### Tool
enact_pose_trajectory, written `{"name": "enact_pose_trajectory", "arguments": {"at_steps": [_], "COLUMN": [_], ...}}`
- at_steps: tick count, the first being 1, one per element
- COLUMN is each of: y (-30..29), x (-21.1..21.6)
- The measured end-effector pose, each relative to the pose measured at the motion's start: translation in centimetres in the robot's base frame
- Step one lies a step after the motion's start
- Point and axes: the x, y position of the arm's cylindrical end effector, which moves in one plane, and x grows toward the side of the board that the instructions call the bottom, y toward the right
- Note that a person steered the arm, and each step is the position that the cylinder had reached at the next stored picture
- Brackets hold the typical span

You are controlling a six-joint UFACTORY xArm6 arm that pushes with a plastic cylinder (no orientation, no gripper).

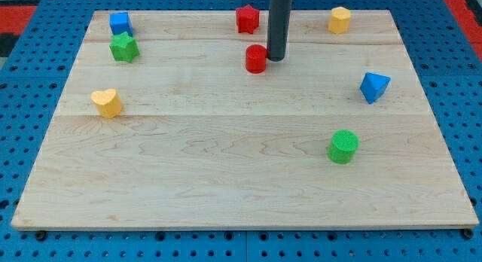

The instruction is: Push red circle to the bottom left corner of board

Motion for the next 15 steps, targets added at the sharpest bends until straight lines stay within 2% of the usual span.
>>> {"name": "enact_pose_trajectory", "arguments": {"at_steps": [3, 5, 8, 9, 10, 12, 15], "y": [-1.2, -5.3, -11.4, -13.8, -16.7, -19.0, -21.9], "x": [-1.5, 1.4, 9.3, 9.0, 10.7, 8.6, 20.8]}}
